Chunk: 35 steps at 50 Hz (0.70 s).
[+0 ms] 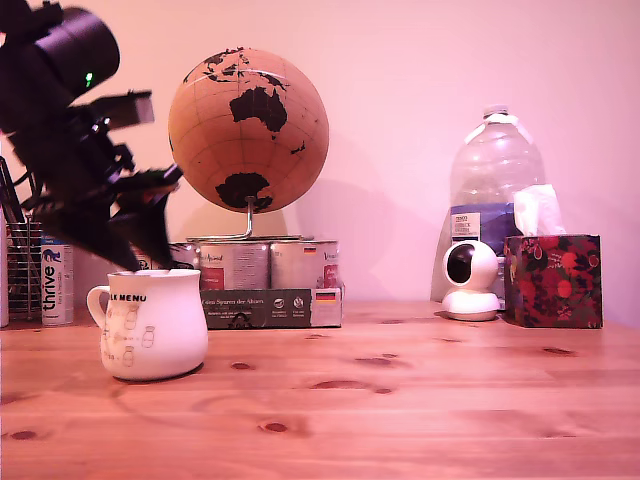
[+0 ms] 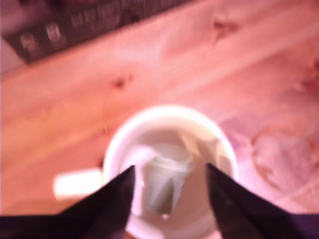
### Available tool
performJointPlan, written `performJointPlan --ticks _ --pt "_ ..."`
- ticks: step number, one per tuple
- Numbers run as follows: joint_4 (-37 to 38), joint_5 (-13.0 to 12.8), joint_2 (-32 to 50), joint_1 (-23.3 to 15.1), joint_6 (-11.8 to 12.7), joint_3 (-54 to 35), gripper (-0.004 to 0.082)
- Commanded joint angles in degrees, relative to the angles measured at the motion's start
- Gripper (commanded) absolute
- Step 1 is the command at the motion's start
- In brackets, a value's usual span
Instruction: Pick up the coffee capsules from the table one by one and drop them inside the nearest coffee cup
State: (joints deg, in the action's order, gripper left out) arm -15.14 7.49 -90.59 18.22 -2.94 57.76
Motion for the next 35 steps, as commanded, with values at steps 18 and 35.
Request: performJointPlan --ticks 18,35 --pt "0.0 1.2 -0.1 0.2 -0.7 0.1 0.0163" --pt "0.1 3.9 5.1 0.3 -2.0 -0.1 -0.0021"
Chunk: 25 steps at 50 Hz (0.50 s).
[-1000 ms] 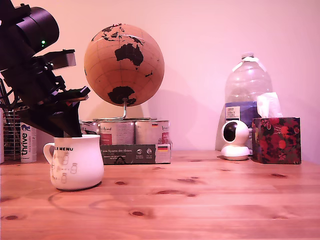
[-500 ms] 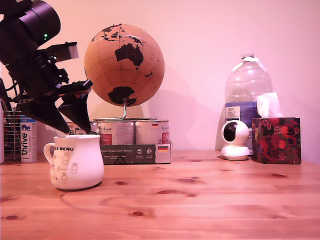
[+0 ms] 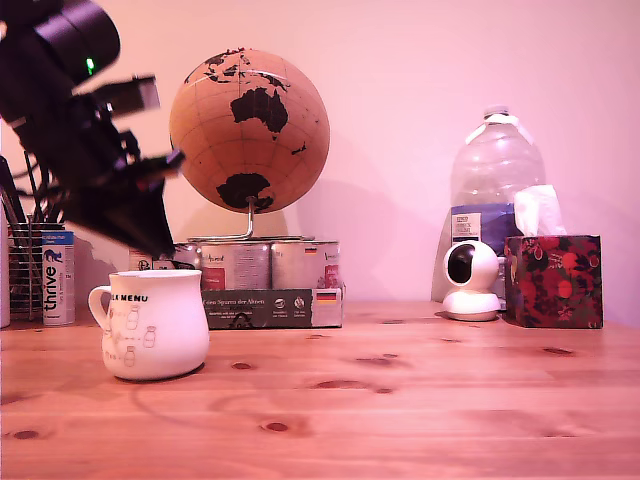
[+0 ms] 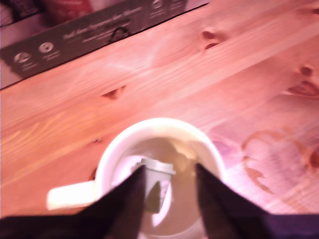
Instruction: Pick up the coffee capsules from the table one by one and drop them inside the nearest coffee cup
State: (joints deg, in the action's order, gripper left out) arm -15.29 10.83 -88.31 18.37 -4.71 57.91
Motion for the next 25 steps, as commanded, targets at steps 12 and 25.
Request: performJointPlan --ticks 12,25 --pt "1.0 0.7 11.6 -0.1 -0.2 -4.2 -0.0021" --pt "3.9 1.8 20.5 -2.6 0.4 -11.7 -0.0021"
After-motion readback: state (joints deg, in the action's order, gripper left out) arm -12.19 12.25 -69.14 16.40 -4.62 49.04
